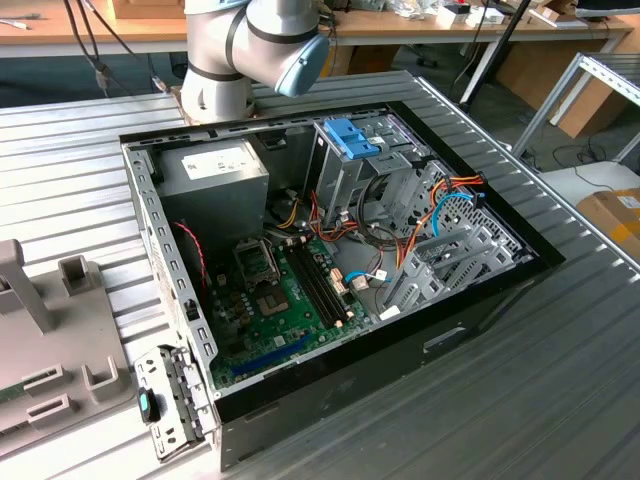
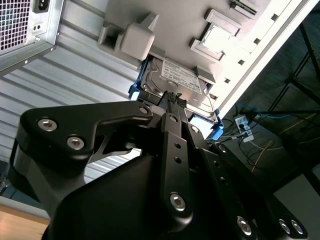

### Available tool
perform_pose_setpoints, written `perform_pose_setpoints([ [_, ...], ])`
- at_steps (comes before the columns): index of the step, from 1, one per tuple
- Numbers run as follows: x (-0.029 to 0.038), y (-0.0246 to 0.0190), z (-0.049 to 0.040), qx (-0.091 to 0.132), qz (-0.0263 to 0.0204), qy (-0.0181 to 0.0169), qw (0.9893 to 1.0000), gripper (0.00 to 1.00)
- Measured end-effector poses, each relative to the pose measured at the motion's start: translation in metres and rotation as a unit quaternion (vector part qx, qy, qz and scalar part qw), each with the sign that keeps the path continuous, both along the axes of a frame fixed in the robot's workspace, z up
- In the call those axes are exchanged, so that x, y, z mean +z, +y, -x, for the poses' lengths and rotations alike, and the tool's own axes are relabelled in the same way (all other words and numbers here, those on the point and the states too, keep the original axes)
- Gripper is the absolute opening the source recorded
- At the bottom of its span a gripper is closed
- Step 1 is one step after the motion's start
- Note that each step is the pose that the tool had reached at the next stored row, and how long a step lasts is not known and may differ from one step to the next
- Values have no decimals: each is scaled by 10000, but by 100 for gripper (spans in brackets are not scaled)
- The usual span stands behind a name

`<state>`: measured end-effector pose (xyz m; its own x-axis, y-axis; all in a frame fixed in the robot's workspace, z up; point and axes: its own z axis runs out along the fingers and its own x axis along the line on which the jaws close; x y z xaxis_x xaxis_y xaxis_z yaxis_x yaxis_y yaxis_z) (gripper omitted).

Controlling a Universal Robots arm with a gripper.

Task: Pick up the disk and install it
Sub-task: 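Reach for the disk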

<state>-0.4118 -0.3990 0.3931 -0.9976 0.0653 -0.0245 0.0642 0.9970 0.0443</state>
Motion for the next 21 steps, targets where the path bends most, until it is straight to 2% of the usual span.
perform_pose_setpoints([
  [6, 0, 0, 1, 0, 0, 0, 10000, 11],
  [9, 0, 0, 49, 0, 0, 0, 10000, 11],
  [14, 0, 0, 52, 0, 0, 0, 10000, 11],
  [16, -1, 15, 53, -1, 0, 0, 10000, 11],
  [18, -4, 67, 55, 0, 0, 0, 10000, 11],
  [20, -6, 98, 58, 0, 0, 0, 10000, 11],
  [21, -8, 134, 62, 0, 0, 0, 10000, 11],
])
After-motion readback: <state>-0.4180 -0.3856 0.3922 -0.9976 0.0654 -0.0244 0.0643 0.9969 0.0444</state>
